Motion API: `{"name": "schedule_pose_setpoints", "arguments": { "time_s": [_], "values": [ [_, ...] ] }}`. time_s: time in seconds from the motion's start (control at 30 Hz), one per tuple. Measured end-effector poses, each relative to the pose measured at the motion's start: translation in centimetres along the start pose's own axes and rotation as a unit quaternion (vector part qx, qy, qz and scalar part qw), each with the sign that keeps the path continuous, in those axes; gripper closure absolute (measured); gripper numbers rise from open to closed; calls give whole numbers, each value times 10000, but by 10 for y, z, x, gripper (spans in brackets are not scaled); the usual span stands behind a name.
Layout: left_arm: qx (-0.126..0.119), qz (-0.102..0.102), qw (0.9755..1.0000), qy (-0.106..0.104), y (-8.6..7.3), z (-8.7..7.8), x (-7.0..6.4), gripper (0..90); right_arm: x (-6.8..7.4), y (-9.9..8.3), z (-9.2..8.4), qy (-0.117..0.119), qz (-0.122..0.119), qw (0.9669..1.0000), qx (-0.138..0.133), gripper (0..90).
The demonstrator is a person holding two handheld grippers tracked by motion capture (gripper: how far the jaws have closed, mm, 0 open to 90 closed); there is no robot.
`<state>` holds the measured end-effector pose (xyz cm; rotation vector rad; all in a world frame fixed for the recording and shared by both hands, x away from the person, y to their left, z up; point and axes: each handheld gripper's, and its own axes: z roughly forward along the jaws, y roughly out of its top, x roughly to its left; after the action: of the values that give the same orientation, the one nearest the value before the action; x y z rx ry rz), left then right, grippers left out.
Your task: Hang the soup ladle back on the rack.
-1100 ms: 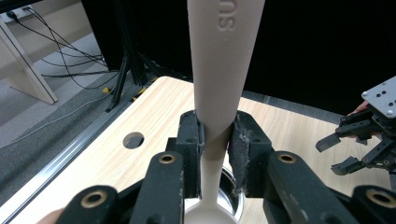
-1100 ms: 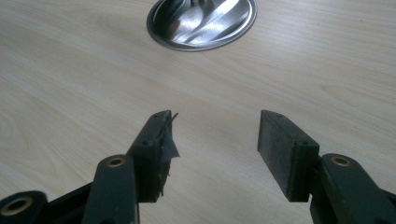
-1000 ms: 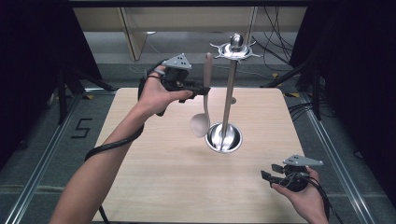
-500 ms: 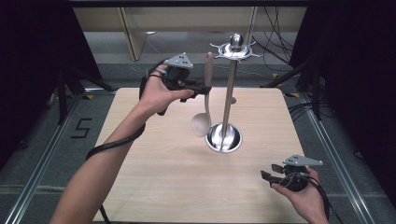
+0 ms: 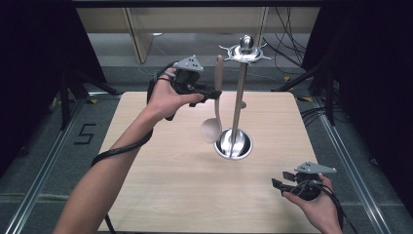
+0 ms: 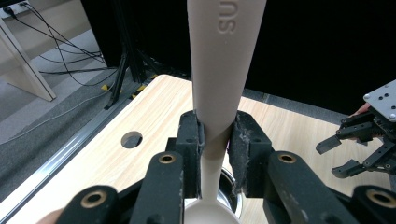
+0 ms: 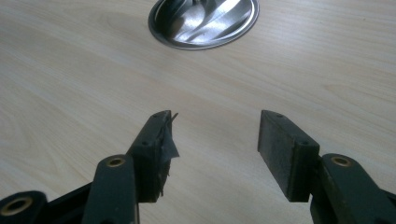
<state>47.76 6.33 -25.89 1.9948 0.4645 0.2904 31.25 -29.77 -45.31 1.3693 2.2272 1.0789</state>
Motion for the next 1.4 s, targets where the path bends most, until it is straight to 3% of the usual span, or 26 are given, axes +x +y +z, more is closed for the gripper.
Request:
{"name": "schedule_pose_setpoints", "arguments": {
  "time_s": [0.6,0.63,0.8,0.87,1.4],
  "values": [
    [74,-36,10000,6,1,5,-1,736,1,0,1,19,5,10000,54,455],
    [93,-19,9999,50,2,5,-2,736,4,0,0,45,193,9997,114,455],
    [130,-43,9999,49,3,6,-3,736,3,0,0,71,176,9997,145,453],
    [146,-50,9999,50,3,6,-3,736,1,0,0,-5,18,10000,96,452],
    [287,-4,9996,7,9,3,1,734,1,0,0,37,36,9999,87,451]
  ]
}}
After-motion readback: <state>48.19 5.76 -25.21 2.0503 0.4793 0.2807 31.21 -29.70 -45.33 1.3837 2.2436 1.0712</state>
